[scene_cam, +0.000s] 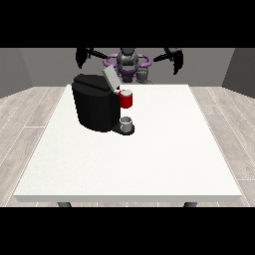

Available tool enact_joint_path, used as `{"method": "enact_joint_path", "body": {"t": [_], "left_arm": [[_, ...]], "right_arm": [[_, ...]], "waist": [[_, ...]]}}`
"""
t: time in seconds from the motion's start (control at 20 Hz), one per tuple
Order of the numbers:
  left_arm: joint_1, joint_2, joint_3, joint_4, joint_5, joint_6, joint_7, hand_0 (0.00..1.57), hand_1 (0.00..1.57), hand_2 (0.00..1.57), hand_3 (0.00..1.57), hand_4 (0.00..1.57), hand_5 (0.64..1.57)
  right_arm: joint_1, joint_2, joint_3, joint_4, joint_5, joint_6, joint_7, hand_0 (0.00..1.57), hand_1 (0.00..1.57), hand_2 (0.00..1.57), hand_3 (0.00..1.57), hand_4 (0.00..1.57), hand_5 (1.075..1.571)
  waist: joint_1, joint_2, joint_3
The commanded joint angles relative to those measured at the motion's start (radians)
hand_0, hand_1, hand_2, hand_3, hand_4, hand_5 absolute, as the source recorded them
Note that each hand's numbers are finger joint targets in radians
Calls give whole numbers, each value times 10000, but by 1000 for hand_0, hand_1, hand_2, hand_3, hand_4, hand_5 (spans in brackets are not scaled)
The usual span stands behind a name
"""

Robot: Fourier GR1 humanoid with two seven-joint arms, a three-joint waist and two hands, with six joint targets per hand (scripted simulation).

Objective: Insert the coffee pod into the coffee machine and close the lid

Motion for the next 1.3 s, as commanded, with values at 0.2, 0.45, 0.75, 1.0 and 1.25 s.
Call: {"method": "enact_joint_path", "body": {"t": [0.2,0.45,0.75,1.0,1.25], "left_arm": [[906,-245,-325,-1298,679,-280,638,0,0,0,0,411,1571],[1176,-250,-979,-2697,1390,-40,949,0,0,0,0,391,1571],[1779,-247,-1784,-3707,1832,-150,1173,0,0,0,0,356,1571],[2092,-250,-2301,-4968,2227,314,1553,0,0,0,0,265,1571],[2329,-119,-2229,-6080,2419,272,1958,0,0,0,0,374,1571]], "right_arm": [[-601,-738,358,-758,174,888,117,0,0,0,0,239,1571],[-1873,-921,-519,-426,-603,895,957,0,0,0,0,0,1571],[-2627,-657,-951,645,-1026,581,1196,0,0,0,0,83,1571],[-3264,-1012,-1314,1329,-1541,976,1203,0,0,0,0,176,1571],[-3788,-900,-890,1693,-1398,1060,1066,0,0,0,0,0,1571]], "waist": [[350,131,5],[415,1018,4],[1203,1525,6],[945,2193,4],[758,2675,3]]}}
